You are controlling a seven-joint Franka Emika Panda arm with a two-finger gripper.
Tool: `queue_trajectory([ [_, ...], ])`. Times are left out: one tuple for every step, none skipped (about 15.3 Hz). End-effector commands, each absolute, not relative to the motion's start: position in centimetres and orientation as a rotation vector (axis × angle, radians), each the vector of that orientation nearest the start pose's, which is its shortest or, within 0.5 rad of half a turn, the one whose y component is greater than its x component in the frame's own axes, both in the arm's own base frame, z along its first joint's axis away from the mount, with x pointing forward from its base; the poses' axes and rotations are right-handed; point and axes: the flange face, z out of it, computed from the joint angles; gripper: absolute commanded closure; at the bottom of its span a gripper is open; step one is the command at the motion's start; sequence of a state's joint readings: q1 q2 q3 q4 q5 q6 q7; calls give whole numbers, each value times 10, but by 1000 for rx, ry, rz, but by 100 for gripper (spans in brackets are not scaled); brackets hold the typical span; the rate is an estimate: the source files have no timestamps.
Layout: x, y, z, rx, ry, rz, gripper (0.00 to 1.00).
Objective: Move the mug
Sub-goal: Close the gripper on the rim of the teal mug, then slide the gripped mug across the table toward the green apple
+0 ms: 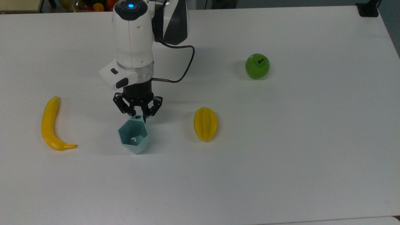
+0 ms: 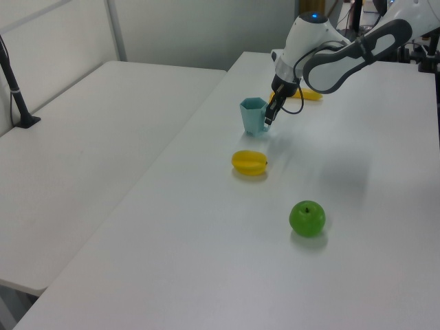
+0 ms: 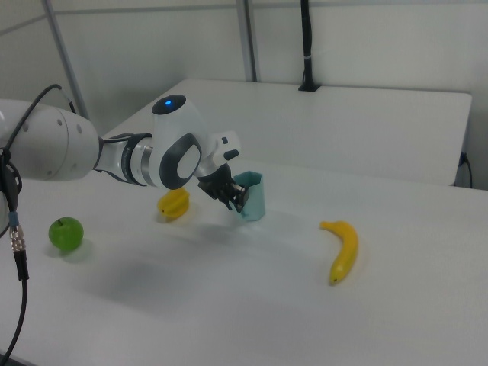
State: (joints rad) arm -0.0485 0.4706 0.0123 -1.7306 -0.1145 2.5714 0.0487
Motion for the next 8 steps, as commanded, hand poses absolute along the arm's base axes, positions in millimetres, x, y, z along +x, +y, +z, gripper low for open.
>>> queue_trajectory([
  [682,-25,368,-3166,-9,-625,93],
  [666,-25,377,-3168,4,-619,93],
  [646,-22,387,-3172,6,-608,93],
  [622,-16,395,-3175,-3,-594,93],
  [599,-12,402,-3178,-12,-578,93],
  [579,-8,406,-3186,-15,-537,93],
  [563,-2,405,-3194,-21,-490,93],
  [552,7,401,-3195,-33,-467,93],
])
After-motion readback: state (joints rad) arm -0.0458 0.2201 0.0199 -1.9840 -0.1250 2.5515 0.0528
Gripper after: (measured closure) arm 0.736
